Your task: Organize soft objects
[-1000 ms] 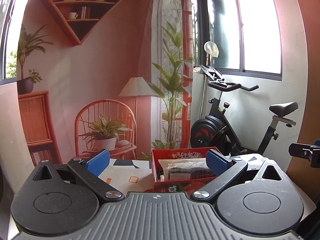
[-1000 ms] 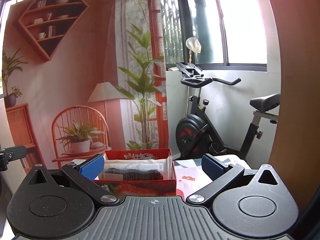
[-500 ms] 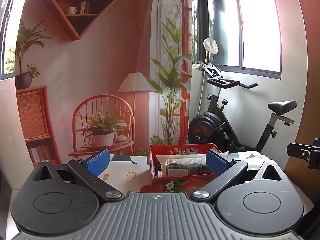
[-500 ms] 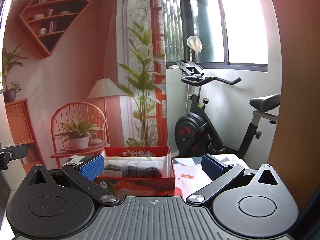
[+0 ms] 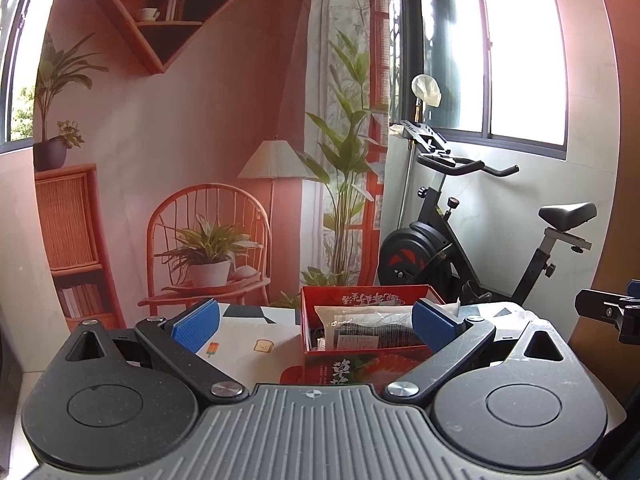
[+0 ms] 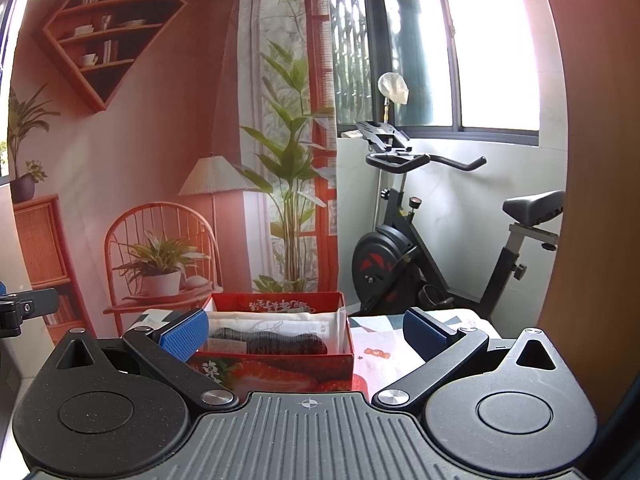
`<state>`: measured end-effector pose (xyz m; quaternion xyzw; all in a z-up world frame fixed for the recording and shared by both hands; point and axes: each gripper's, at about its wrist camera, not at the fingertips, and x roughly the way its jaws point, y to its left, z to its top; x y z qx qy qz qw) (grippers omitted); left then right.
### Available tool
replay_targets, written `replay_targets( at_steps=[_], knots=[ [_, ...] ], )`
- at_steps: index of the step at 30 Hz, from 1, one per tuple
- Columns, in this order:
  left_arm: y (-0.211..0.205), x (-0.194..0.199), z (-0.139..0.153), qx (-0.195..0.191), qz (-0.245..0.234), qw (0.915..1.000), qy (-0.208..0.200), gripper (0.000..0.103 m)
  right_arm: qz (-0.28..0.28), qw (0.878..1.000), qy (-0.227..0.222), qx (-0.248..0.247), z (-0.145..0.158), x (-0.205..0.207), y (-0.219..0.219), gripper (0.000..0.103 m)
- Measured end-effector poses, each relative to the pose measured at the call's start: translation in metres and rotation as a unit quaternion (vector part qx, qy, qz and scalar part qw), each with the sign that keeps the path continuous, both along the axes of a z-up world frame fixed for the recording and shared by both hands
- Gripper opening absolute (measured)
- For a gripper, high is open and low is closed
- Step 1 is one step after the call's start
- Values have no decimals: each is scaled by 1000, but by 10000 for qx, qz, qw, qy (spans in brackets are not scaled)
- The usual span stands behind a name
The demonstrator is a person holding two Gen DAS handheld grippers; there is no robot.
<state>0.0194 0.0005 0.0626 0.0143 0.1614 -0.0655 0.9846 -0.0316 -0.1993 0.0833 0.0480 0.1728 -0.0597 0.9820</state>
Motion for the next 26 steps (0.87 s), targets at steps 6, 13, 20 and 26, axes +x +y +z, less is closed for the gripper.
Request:
replay_targets(
  at_steps=[6,13,20,26],
  knots=[
    [0,0,0,0,3,10000,0,103,1,10000,-4,-7,0,0,0,103],
    [-1,0,0,1,-1,10000,9,103,10,10000,-1,-3,0,-1,-2,103],
    [-1,-3,-1,-13,-8,10000,-43,103,10,10000,3,-9,0,-1,-4,103],
    [-2,-4,-2,-29,-19,10000,-68,103,15,10000,4,-1,-1,-1,-4,103]
  ],
)
